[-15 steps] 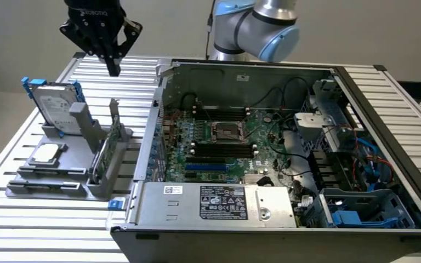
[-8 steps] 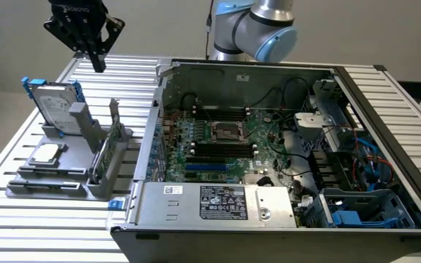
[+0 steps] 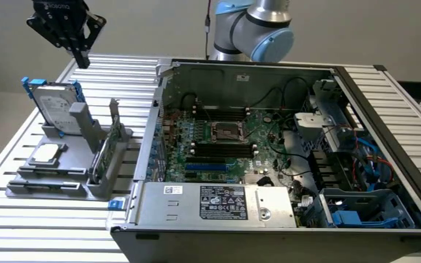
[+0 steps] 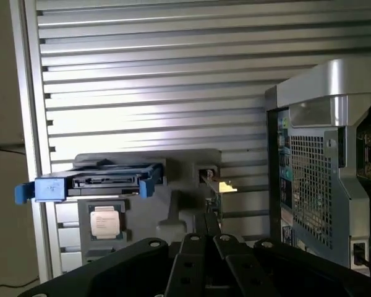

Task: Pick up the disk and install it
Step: 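Reach for the disk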

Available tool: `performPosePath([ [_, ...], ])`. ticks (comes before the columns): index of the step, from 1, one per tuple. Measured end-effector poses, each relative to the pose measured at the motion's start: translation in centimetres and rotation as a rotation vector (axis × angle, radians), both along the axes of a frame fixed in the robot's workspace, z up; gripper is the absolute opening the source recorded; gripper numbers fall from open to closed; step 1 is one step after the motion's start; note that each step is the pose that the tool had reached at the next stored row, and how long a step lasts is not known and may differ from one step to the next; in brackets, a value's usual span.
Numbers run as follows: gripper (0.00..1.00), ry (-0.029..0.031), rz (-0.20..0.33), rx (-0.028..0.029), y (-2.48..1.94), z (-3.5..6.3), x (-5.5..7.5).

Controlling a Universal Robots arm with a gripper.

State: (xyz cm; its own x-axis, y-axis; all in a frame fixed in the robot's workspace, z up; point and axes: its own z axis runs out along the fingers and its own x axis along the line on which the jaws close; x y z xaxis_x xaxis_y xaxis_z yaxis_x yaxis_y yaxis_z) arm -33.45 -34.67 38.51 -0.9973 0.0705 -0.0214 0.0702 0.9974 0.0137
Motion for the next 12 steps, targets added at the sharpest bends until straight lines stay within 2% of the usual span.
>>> performPosePath([
  [8, 0.11, 0.0, 0.0, -0.0064, 1.51, -0.4, -3.7],
  [12, 0.11, 0.0021, 0.0, -0.0114, 1.77, -0.58, -5.4],
])
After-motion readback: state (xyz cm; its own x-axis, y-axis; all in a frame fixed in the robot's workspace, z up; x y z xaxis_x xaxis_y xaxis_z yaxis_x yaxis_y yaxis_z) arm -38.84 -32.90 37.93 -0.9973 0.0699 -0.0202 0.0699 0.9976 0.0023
